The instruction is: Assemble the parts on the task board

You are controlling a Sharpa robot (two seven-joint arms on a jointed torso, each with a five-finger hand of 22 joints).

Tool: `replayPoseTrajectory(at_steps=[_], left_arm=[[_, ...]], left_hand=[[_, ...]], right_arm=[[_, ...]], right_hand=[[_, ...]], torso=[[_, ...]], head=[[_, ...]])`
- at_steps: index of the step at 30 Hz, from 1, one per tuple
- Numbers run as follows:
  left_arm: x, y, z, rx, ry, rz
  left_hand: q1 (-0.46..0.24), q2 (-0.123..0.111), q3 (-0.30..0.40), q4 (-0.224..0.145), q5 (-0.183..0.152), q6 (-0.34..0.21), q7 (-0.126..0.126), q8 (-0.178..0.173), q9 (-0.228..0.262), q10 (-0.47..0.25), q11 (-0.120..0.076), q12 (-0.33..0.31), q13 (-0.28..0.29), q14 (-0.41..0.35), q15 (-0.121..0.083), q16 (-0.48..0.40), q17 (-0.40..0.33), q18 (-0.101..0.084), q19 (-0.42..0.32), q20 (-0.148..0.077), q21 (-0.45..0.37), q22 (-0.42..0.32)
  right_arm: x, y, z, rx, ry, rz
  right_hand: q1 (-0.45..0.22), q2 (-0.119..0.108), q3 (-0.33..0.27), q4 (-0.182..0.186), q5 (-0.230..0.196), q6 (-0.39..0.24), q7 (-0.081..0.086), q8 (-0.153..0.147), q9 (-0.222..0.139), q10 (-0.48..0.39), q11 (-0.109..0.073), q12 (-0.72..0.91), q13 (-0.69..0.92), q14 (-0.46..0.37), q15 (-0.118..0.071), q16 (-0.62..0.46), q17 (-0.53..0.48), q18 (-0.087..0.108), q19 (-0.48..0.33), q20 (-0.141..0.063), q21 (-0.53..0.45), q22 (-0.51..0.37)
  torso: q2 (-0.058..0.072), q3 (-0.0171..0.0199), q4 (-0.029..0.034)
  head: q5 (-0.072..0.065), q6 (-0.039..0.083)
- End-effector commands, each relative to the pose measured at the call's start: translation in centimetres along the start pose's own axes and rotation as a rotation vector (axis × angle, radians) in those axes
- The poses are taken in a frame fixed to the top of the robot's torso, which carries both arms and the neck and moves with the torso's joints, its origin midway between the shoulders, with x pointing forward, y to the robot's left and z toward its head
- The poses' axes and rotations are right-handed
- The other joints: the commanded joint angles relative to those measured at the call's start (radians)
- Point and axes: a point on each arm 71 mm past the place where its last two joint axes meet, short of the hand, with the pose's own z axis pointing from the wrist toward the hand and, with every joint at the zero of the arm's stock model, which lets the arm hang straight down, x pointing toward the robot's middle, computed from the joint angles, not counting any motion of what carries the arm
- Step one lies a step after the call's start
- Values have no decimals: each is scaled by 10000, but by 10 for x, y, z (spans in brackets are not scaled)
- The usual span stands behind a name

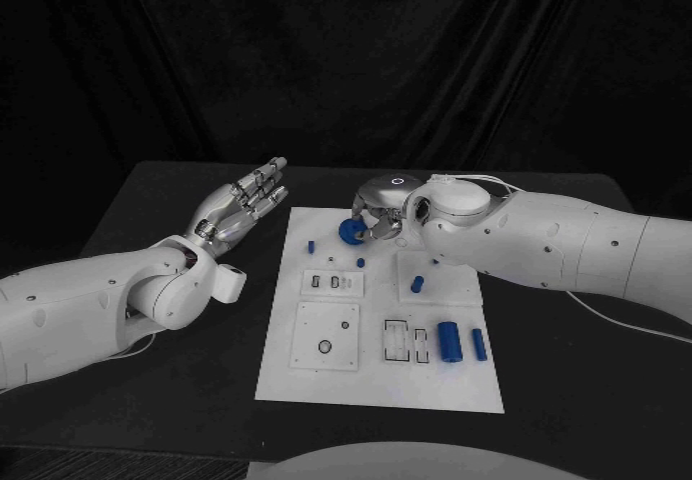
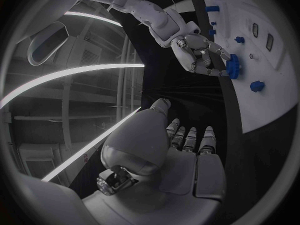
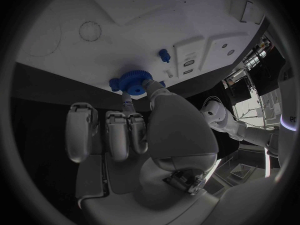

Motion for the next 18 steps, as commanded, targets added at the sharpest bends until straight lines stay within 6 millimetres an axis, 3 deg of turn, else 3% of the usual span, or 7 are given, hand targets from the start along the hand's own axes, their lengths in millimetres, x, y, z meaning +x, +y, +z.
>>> replayPoseTrajectory(at_steps=[1, 4, 6, 8, 10, 11, 18], left_arm=[[2, -2, 1, 156, 116, -85], [2, -2, 1, 146, 118, -86], [1, -1, 1, 138, 117, -85], [1, -1, 1, 133, 119, -85], [1, -1, 1, 130, 125, -88], [1, -1, 1, 128, 127, -90], [1, -1, 2, 109, 138, -95]], left_hand=[[-6, -27, 82, -8, 30, 14, 54, 32, 16, -9, 79, 52, 12, -4, 47, -37, -15, 100, 24, 72, -58, -15], [-6, -27, 82, -8, 30, 14, 54, 32, 16, -9, 79, 52, 12, -4, 47, -37, -15, 100, 24, 72, -58, -15], [-6, -27, 82, -8, 30, 14, 54, 32, 16, -9, 79, 52, 12, -4, 47, -37, -15, 100, 24, 72, -58, -15], [-22, -36, 96, -16, 29, 8, 73, 32, 15, -9, 103, 51, 12, -4, 42, -37, -15, 100, 24, 78, -58, -15], [-22, -36, 96, -16, 29, 8, 73, 32, 15, -9, 103, 51, 12, -4, 42, -37, -15, 100, 24, 78, -58, -15], [-22, -36, 96, -16, 29, 8, 73, 32, 15, -9, 103, 51, 12, -4, 42, -37, -15, 100, 24, 78, -58, -15], [-22, -36, 96, -16, 29, 8, 73, 32, 15, -9, 103, 51, 12, -4, 42, -37, -15, 100, 24, 78, -58, -15]], right_arm=[[5, 2, 0, -52, 345, -65], [6, 1, 0, -9, 392, -71], [6, 0, 0, 30, 382, -71], [5, -1, 0, 56, 343, -67], [5, -2, -1, 85, 285, -60], [5, -3, -1, 95, 268, -58], [5, -4, -2, 102, 237, -51]], right_hand=[[-163, -81, -7, 71, -408, -520, -94, -144, -191, 1024, -39, 25, 2634, 1040, 11, 26, 2632, 10, 196, 26, -14, 2103], [-299, -51, -162, 124, -1563, -1133, -116, -124, -494, 1024, -56, 25, 2634, 1040, -2, 26, 2632, 23, 160, 16, -68, 2085], [-309, -34, -217, 116, -1767, -1465, -151, -152, -637, 1024, -82, 25, 2634, 1040, -8, 26, 2632, 39, 125, 6, -128, 2066], [-291, 6, -270, 83, -1794, -2080, -183, -172, -898, 1024, -113, 25, 2634, 1040, -33, 26, 2632, 55, 83, -9, -200, 2044], [-249, 45, -312, 33, -1776, -3254, -226, -246, -1326, 1024, -146, 25, 2634, 1040, -56, 26, 2632, 66, 54, -30, -249, 2030], [-237, 64, -319, 22, -1764, -3427, -248, -250, -1399, 1024, -162, 25, 2634, 1040, -67, 26, 2632, 68, 50, -39, -254, 2028], [-219, 155, -299, 18, -1658, -3382, -262, -221, -1431, 1024, -179, 25, 2634, 1040, -83, 26, 2632, 68, 47, -53, -258, 2027]], torso=[[3, 4, 5], [-3, 5, 3], [-7, 1, 6], [-11, -1, 6], [-12, 1, 6], [-13, 2, 4], [-20, 7, -10]], head=[[8, 1], [8, -1], [7, -1], [6, 0], [4, 6], [7, 7], [1, -37]])
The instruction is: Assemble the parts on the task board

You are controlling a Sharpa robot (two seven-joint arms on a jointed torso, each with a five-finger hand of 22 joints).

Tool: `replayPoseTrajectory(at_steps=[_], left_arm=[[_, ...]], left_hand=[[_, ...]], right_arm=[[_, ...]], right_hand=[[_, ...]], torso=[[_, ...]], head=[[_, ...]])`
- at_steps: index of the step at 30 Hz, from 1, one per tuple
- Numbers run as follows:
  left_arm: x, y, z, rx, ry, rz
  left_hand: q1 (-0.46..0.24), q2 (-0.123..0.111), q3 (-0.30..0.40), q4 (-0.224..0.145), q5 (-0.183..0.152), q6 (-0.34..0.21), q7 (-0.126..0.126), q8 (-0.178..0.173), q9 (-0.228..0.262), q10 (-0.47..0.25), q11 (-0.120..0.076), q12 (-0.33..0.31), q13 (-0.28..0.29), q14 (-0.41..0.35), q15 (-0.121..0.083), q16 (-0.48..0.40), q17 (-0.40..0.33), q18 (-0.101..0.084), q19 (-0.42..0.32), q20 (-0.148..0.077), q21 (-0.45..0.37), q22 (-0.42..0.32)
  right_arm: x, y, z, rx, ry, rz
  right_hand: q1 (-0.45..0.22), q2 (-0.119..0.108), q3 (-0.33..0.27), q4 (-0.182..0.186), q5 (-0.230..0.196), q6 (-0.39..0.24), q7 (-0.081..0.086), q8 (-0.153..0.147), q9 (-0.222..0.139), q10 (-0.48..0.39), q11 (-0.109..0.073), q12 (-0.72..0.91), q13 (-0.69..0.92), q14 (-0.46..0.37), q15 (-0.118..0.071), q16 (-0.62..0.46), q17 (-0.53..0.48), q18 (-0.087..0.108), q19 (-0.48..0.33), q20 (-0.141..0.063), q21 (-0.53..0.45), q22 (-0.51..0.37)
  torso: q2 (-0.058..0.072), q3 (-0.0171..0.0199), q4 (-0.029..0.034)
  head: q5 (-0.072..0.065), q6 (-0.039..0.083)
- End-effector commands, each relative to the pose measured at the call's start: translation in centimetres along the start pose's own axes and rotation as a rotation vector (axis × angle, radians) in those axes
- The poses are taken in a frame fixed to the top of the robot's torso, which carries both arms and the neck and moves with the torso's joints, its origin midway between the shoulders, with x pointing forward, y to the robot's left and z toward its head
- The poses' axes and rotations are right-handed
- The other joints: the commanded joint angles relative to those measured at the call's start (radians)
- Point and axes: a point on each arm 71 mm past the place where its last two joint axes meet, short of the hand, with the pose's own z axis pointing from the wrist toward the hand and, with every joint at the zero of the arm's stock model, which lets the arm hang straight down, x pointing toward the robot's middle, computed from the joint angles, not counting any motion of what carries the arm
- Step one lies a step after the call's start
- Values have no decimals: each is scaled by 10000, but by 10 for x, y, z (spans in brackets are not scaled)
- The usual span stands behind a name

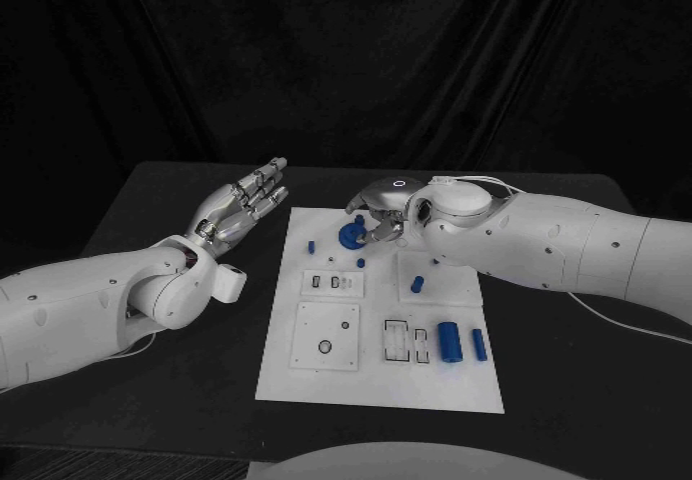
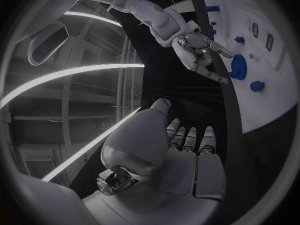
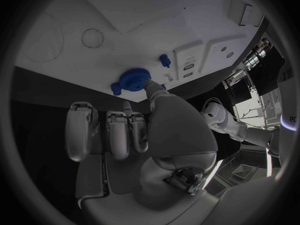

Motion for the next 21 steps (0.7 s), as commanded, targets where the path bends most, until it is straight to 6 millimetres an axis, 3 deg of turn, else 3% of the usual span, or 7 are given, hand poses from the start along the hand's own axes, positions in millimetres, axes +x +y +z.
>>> replayPoseTrajectory(at_steps=[1, 13, 17, 18, 21], left_arm=[[2, -1, 1, 131, 126, -92], [0, -2, -1, 129, 96, -93], [-2, -3, -4, 126, 46, -75], [-3, -3, -4, 124, 30, -69], [-5, -4, -6, 114, -18, -48]], left_hand=[[-22, -36, 68, 13, 29, 8, 73, 32, 15, 30, 67, 51, 12, -4, 42, -37, -11, 100, 24, 78, -58, -9], [-36, -37, 89, 5, 30, 20, 90, 34, 17, 30, 87, 53, 12, -4, 42, -37, -11, 101, 24, 85, -58, -9], [-36, -37, 89, 5, 30, 20, 90, 34, 17, 30, 87, 53, 12, -4, 42, -37, -11, 101, 24, 85, -58, -9], [-54, -40, 123, -10, 32, 43, 105, 39, 20, 37, 126, 90, 21, -4, 35, -37, -11, 103, 24, 94, -58, -9], [-54, -40, 123, -10, 32, 43, 105, 39, 20, 37, 126, 90, 21, -4, 35, -37, -11, 103, 24, 94, -58, -9]], right_arm=[[1, 0, 0, 8, 19, -39], [0, -10, -11, 27, -276, 42], [-10, -20, -24, 63, -695, 62], [-14, -23, -29, 86, -794, 61], [-27, -34, -48, 205, -1072, 63]], right_hand=[[40, 156, -9, 0, 231, 34, -21, -15, -36, 1056, -87, 25, 2634, 1040, -94, 27, 2633, 69, 44, -66, -70, 2028], [75, 220, 18, -34, 417, 253, -76, 26, -36, 1056, -122, 25, 2634, 1040, -122, 27, 2633, 71, 38, -86, -80, 2026], [75, 220, 18, -34, 417, 253, -76, 26, -36, 1056, -122, 25, 2634, 1040, -122, 27, 2633, 71, 38, -86, -80, 2026], [-283, 281, -129, 246, -143, 1821, 42, 492, 312, 1056, -73, 25, 2634, 1040, -92, 27, 2633, 56, 50, -65, -61, 2031], [-304, 307, -164, 298, -286, 1969, 66, 509, 285, 1056, -33, 25, 2634, 1040, -77, 27, 2633, 57, 70, -70, -35, 2038]], torso=[[-1, 5, -17], [16, 1, -14], [-30, -20, -98], [-34, -21, -99], [-42, -37, -132]], head=[[12, -32], [54, -2], [149, 5], [151, 3], [166, 15]])
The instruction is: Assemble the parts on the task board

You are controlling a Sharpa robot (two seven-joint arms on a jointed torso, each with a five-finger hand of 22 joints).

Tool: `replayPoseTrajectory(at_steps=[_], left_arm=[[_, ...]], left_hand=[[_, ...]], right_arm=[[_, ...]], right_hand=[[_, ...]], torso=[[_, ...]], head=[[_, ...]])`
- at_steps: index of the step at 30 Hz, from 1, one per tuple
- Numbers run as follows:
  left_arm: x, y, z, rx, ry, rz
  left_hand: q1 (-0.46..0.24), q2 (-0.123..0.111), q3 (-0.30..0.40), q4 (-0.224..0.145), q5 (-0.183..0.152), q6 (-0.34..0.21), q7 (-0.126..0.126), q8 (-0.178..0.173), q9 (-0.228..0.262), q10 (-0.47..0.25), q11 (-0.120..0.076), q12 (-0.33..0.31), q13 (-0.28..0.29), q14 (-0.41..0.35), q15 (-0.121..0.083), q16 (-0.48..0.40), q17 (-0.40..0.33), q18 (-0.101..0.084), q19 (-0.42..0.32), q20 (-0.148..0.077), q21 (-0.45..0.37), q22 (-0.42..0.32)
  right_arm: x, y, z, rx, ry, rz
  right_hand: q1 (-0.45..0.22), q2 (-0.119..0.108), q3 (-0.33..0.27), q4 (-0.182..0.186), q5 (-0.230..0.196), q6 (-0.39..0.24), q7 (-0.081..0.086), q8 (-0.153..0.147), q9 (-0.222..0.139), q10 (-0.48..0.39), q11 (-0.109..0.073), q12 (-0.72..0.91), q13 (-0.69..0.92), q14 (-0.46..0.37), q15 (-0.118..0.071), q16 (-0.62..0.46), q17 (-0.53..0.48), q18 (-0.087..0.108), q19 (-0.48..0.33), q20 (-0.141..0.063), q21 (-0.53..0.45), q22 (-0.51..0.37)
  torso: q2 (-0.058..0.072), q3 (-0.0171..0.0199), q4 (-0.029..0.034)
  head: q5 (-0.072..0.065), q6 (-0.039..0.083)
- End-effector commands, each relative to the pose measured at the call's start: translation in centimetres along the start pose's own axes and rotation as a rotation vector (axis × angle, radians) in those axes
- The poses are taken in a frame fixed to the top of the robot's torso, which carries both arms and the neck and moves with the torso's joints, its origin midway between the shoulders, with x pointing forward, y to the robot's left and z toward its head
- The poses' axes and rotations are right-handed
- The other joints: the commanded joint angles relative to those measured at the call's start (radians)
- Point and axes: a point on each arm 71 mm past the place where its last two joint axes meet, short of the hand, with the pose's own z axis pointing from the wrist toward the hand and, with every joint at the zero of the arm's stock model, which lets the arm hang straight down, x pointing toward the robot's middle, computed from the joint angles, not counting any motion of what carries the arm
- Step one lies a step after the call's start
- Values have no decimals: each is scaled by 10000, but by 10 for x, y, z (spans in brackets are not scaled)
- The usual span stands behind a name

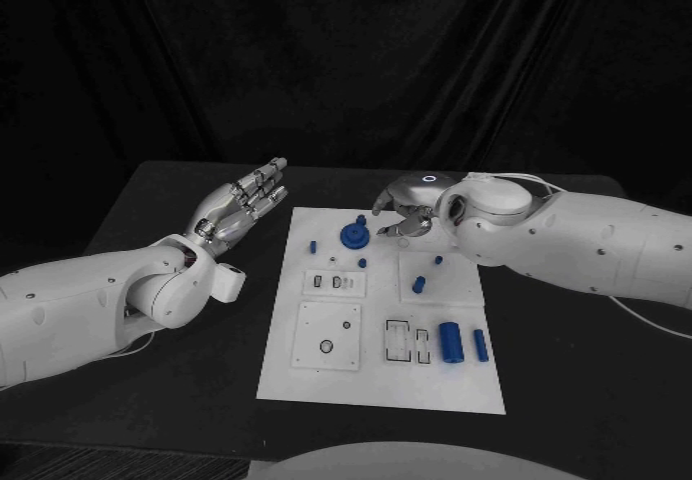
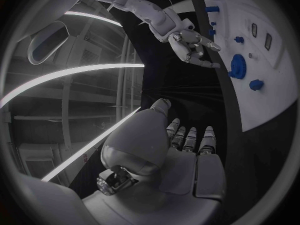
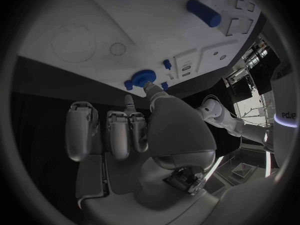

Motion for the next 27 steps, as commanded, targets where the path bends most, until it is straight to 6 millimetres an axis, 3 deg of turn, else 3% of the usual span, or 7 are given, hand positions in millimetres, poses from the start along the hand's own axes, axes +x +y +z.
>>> replayPoseTrajectory(at_steps=[1, 9, 14, 22, 27], left_arm=[[0, -2, -1, 151, 35, -38], [-2, -3, -3, 148, -32, -3], [-2, -2, -2, 158, -5, -20], [0, -1, -1, 153, 36, -42], [0, 0, 0, 151, 74, -67]], left_hand=[[-54, -40, 39, 17, 32, 8, 69, 39, 10, 3, 93, 31, 9, -4, 35, -37, -11, 103, -13, 57, -58, -11], [-64, -49, 52, 8, 33, 13, 77, 40, 11, 6, 104, 36, 10, -4, 34, -37, -11, 105, -13, 61, -58, -11], [-72, -58, 63, 1, 37, 26, 82, 42, 12, 7, 106, 40, 11, -4, 34, -37, -11, 106, -13, 63, -58, -11], [-75, -59, 67, -2, 39, 22, 84, 42, 12, 7, 108, 35, 10, -4, 35, -37, -11, 106, -13, 64, -58, -11], [-75, -59, 67, -2, 39, 22, 84, 42, 12, 7, 108, 35, 10, -4, 35, -37, -11, 106, -13, 64, -58, -11]], right_arm=[[-17, -9, -17, 88, -701, -9], [-33, -47, -82, 840, -1364, 240], [-31, -69, -108, 1399, -1487, 341], [-3, -98, -137, 2227, -1233, 577], [15, -106, -144, 2351, -1218, 699]], right_hand=[[-126, 5, -33, 88, -143, 280, 25, 77, 12, 1056, 43, 25, 2634, 1039, 2, 27, 2633, 60, 65, -65, -12, 2035], [-26, -51, -115, 112, -393, 675, -1, 186, 7, 1056, 34, 25, 2634, 1039, -2, 27, 2633, 65, 67, -58, -31, 2030], [-2, -73, -132, 122, -447, 719, -9, 190, 0, 1056, 24, 25, 2634, 1039, -9, 27, 2633, 68, 63, -62, -45, 2026], [189, -90, -118, 94, -492, 787, -28, 169, -35, 1056, 7, 25, 2634, 1039, -22, 27, 2633, 129, -73, -73, -318, 1941], [229, -98, -144, 169, -460, 878, -8, 168, -57, 1056, 17, 25, 2634, 1039, -19, 27, 2633, 184, -200, -73, -586, 1856]], torso=[[-31, -32, -72], [-79, -58, -175], [-95, -55, -232], [-88, -16, -208], [-97, -49, -229]], head=[[37, 13], [116, 18], [182, 22], [40, 60], [80, 88]])
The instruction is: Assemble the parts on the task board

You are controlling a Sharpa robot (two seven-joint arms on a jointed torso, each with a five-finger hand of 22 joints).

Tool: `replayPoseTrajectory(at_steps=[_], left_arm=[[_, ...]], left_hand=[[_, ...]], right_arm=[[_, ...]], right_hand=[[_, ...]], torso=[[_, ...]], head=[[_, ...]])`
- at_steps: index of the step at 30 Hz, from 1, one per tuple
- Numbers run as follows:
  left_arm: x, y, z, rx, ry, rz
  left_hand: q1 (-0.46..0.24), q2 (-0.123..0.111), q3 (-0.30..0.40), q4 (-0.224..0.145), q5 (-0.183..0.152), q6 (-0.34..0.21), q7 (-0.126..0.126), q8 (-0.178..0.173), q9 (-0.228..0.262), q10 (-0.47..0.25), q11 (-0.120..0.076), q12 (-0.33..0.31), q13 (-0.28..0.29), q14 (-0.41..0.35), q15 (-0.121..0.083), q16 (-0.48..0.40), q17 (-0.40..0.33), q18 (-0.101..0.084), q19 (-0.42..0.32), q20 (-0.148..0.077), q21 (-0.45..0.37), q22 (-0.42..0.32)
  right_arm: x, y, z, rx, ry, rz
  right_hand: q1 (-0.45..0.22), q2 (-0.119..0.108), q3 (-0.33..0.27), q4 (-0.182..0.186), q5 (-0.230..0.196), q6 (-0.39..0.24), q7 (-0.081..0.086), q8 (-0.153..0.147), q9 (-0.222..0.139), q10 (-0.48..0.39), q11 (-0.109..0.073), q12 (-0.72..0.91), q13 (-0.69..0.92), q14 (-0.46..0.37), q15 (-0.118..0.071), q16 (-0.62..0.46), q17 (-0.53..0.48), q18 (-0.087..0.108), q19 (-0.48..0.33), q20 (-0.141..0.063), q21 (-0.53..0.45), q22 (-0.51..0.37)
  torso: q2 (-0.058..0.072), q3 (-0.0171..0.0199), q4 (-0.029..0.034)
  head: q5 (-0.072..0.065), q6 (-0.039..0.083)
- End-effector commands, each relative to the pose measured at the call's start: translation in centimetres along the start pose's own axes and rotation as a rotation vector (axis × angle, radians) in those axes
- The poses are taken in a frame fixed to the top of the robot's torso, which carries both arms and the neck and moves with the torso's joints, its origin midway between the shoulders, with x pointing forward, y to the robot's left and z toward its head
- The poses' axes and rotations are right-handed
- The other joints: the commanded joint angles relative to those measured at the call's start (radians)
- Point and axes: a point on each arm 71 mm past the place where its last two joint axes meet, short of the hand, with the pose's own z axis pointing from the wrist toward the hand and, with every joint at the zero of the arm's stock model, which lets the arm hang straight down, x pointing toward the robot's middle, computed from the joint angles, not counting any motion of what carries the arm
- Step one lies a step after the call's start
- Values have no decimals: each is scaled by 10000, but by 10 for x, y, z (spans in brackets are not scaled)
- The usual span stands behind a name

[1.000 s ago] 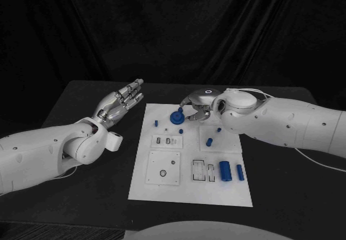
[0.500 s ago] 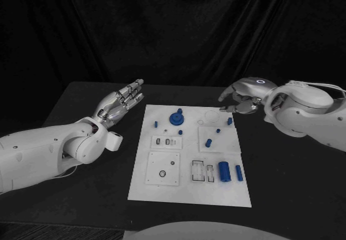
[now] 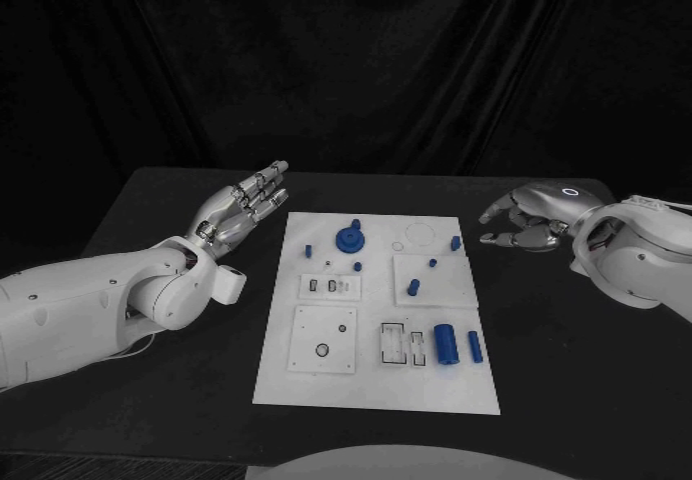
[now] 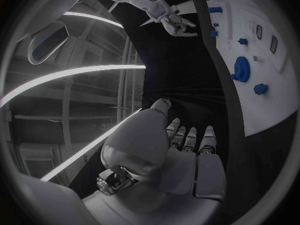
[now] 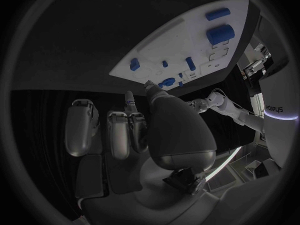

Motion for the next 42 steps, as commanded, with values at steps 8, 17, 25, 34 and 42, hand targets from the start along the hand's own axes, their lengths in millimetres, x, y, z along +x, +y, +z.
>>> replayPoseTrajectory(at_steps=[8, 17, 25, 34, 42], left_arm=[[2, 0, 0, 159, 116, -104], [2, 1, 0, 139, 143, -132], [2, 2, 0, 127, 161, -148], [3, 2, 0, 110, 201, -176], [3, 3, 0, 76, 236, -202]], left_hand=[[-78, -60, 78, -8, 43, -11, 51, 42, 12, -27, 77, 19, 12, -4, 37, -37, -14, 107, -12, 66, -58, -14], [-80, -61, 85, -13, 45, -12, 52, 41, 12, -27, 77, 18, 11, -4, 41, -37, -14, 107, -12, 66, -58, -14], [-80, -61, 85, -13, 45, -12, 52, 41, 12, -27, 77, 18, 11, -4, 41, -37, -14, 107, -12, 66, -58, -14], [-85, -60, 107, -25, 48, -24, 54, 39, 10, -27, 78, 16, 10, -4, 52, -37, -14, 108, -12, 69, -58, -14], [-87, -57, 122, -32, 48, -30, 56, 37, 9, -28, 81, 11, 9, -4, 61, -37, -14, 108, -12, 71, -58, -14]], right_arm=[[15, -8, -1, 142, -298, 46], [22, -9, 6, 275, -56, -3], [28, -9, 12, 380, 206, -40], [34, -5, 21, 315, 345, -64], [37, -4, 27, 260, 335, -94]], right_hand=[[144, -108, -65, 98, -60, -40, -1, -78, -72, 1056, 9, 25, 2634, 1040, -28, 27, 2634, 177, -33, -7, -37, 1863], [230, -132, -83, 118, -64, -155, 0, -170, -126, 1056, 3, 25, 2634, 1040, -36, 27, 2634, 179, -26, -15, -62, 1858], [233, -156, -124, 171, -106, -254, 39, -244, -167, 1056, 29, 25, 2634, 1024, -24, -19, 2587, 197, -65, -10, -164, 1829], [240, -151, -129, 186, -108, -292, 47, -270, -181, 1056, 37, 25, 2634, 1024, -19, -19, 2587, 197, -63, -7, -169, 1829], [241, -148, -130, 190, -110, -292, 53, -271, -183, 1056, 38, 25, 2634, 1022, -18, -25, 2581, 195, -59, -7, -162, 1831]], torso=[[-4, -7, 0], [-3, -27, 10], [-7, -29, 14], [-13, -33, 10], [-8, -24, 17]], head=[[-22, 39], [-63, 73], [-71, 103], [-86, 104], [-89, 83]])
